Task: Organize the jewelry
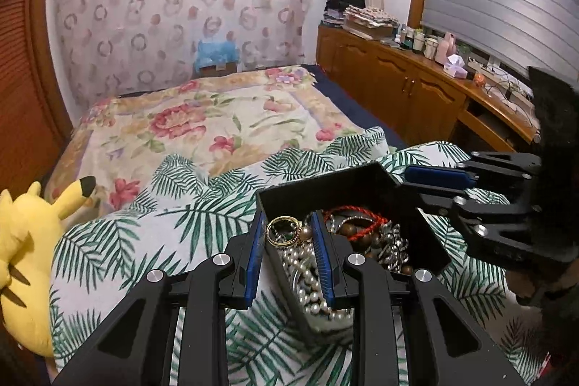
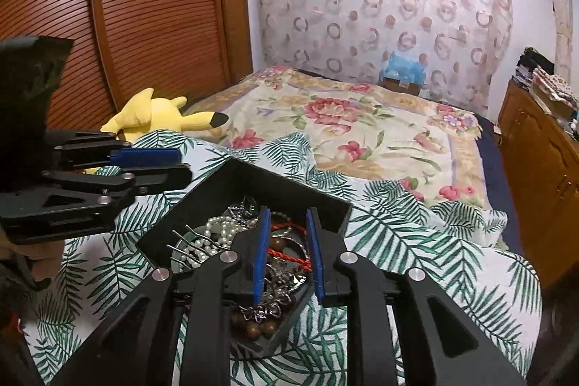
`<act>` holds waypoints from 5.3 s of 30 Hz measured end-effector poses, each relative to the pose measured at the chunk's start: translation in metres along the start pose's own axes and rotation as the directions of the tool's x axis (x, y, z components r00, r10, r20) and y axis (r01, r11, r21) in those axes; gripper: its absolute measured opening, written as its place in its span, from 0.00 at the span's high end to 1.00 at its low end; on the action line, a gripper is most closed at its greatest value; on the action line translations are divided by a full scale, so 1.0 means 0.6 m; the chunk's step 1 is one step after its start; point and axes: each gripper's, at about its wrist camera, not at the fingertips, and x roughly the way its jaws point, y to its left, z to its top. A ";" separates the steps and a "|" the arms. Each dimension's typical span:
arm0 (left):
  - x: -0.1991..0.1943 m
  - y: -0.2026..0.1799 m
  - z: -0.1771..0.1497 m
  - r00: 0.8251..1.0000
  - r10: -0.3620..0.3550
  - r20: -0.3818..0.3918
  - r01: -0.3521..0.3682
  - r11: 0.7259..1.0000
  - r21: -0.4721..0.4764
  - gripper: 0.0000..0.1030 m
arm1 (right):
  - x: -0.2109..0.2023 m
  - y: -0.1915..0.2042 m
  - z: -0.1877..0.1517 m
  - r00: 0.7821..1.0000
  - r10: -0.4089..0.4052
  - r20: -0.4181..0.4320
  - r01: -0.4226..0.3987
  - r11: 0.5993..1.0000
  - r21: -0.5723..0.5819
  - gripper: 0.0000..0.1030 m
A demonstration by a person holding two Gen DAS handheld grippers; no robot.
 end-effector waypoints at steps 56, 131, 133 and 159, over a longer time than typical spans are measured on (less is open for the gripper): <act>-0.251 -0.088 -0.158 0.976 0.197 0.087 -0.190 0.978 -0.085 0.08 | -0.260 0.110 -0.152 0.958 -0.242 0.155 0.210 0.958 0.198 0.03; -0.343 -0.107 -0.163 0.956 0.217 0.198 -0.198 0.974 -0.113 0.07 | -0.345 0.130 -0.148 0.923 -0.286 0.256 0.229 0.945 0.233 0.03; -0.343 -0.108 -0.164 0.956 0.218 0.197 -0.199 0.973 -0.113 0.07 | -0.344 0.130 -0.149 0.923 -0.287 0.255 0.229 0.945 0.234 0.03; -0.342 -0.108 -0.166 0.956 0.217 0.198 -0.197 0.974 -0.116 0.07 | -0.344 0.129 -0.147 0.924 -0.286 0.254 0.229 0.945 0.234 0.03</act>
